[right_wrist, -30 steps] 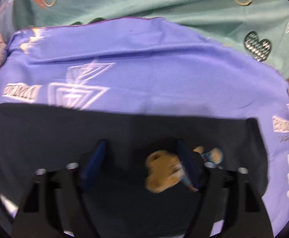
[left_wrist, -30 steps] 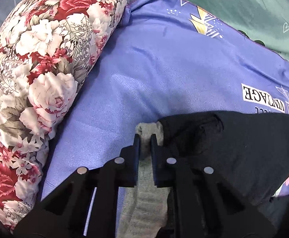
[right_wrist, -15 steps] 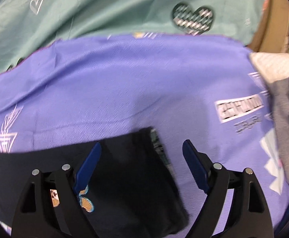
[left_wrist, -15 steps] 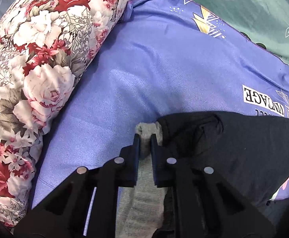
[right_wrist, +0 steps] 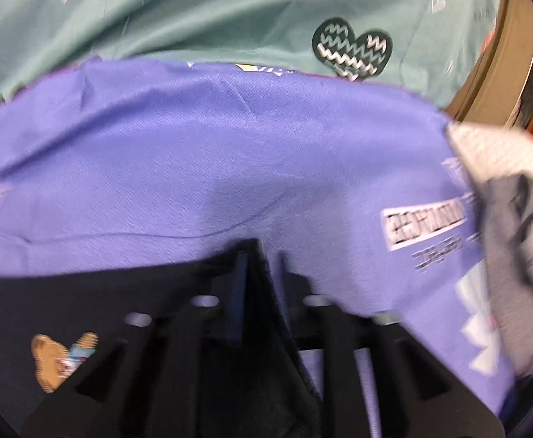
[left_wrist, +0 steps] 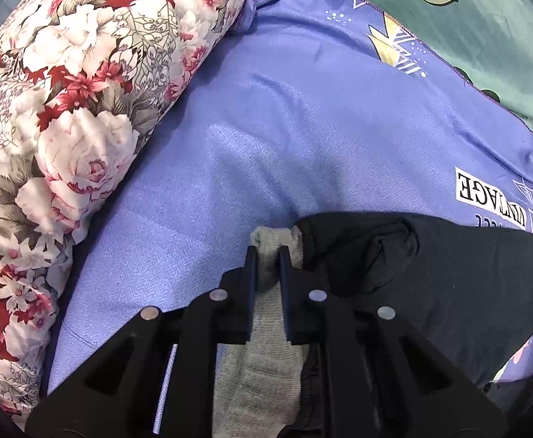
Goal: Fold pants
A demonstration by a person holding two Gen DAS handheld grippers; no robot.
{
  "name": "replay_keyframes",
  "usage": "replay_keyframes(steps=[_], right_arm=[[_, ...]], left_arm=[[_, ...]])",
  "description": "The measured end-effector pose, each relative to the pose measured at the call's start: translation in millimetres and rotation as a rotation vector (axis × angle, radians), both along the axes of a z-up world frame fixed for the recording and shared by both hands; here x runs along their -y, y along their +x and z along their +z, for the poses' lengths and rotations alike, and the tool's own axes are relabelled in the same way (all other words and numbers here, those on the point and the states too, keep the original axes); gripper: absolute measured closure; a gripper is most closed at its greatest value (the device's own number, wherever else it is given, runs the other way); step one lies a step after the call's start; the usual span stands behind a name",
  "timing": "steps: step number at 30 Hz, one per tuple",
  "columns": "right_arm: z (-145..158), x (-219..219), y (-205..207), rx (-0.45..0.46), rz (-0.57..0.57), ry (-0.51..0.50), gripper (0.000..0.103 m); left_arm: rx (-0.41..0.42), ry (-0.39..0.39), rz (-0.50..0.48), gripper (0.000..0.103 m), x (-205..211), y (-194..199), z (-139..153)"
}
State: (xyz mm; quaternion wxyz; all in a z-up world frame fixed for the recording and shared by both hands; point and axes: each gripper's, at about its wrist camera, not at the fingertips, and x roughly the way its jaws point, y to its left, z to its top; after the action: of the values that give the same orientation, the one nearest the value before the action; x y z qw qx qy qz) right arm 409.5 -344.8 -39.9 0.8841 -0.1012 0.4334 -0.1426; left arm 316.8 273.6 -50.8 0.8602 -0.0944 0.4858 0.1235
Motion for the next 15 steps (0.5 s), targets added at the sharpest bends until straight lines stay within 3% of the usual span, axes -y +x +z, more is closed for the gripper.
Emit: replay_keyframes(steps=[1,2,4,6,9,11,13,15], right_arm=[[3,-1,0,-0.005,-0.046,-0.081,0.040],[6,1,0,-0.003,-0.070,-0.091,0.039],[22,-2,-9,0.042,-0.061,0.004,0.040],[39,-22,-26,0.102,0.090,0.136,0.040],[33,-53,-42,0.010,0.274,0.291,0.042],[15,-64,-47,-0.100,0.339,0.352,0.055],[-2,-64,-47,-0.163,0.354,0.327,0.057],[-2,-48,-47,-0.123,0.314,0.273,0.055]], left_arm=[[0.002,-0.003,0.000,0.091,-1,0,1],[0.003,-0.008,0.000,0.091,-2,-1,2],[0.002,-0.009,-0.003,0.089,-3,-2,3],[-0.002,-0.002,0.001,0.085,-4,-3,3],[-0.002,0.005,0.038,0.068,-6,-10,5],[-0.013,0.032,0.068,0.051,-3,-21,9],[-0.025,0.060,0.044,0.040,7,-32,12],[-0.026,0.108,0.010,0.036,17,-47,15]])
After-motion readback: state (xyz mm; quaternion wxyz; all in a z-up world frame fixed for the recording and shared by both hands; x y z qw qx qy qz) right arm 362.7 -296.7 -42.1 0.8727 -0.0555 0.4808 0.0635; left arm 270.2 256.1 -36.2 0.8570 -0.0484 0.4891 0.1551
